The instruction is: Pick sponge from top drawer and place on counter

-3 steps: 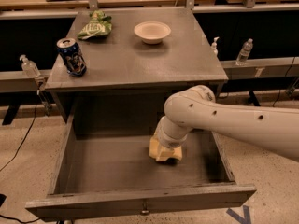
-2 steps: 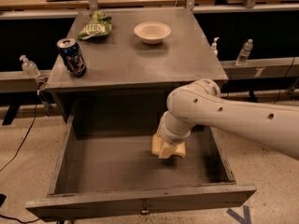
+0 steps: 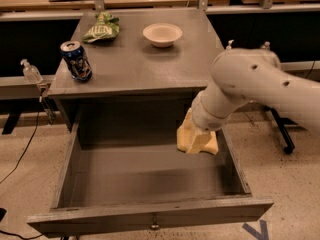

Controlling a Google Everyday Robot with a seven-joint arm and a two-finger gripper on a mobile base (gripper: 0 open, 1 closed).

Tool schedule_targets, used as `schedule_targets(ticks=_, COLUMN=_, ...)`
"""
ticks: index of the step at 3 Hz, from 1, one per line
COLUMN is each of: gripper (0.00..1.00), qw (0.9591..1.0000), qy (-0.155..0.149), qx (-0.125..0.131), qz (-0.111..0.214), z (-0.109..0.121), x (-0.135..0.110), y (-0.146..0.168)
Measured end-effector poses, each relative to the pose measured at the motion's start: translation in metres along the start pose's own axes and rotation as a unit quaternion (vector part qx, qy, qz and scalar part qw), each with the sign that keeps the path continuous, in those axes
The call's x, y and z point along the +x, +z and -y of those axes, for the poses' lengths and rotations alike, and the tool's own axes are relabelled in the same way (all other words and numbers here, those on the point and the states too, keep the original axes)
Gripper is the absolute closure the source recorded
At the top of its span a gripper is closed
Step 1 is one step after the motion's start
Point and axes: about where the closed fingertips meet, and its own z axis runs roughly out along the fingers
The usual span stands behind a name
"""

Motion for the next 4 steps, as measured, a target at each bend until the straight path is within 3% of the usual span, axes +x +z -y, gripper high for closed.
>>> schedule_targets(ticks=1, gripper=1.0, qw=0.9994, qy=-0.033, qx=0.004, qz=0.006, z=0.031, x=-0.004, y=-0.068)
schedule_targets(ticks=2, gripper=1.0, qw=0.9986, qy=-0.045, qx=0.022, qz=-0.014, z=0.08, x=-0.008, y=-0.109)
schedule_targets(ticks=3, gripper=1.0, qw=0.9954, qy=-0.02, qx=0.07, qz=-0.062, z=0.143, x=-0.006, y=-0.119)
schedule_targets(ticks=4, gripper=1.0, qw=0.9933, qy=0.006, qx=0.095, qz=-0.065, z=0.19, x=-0.002, y=-0.109)
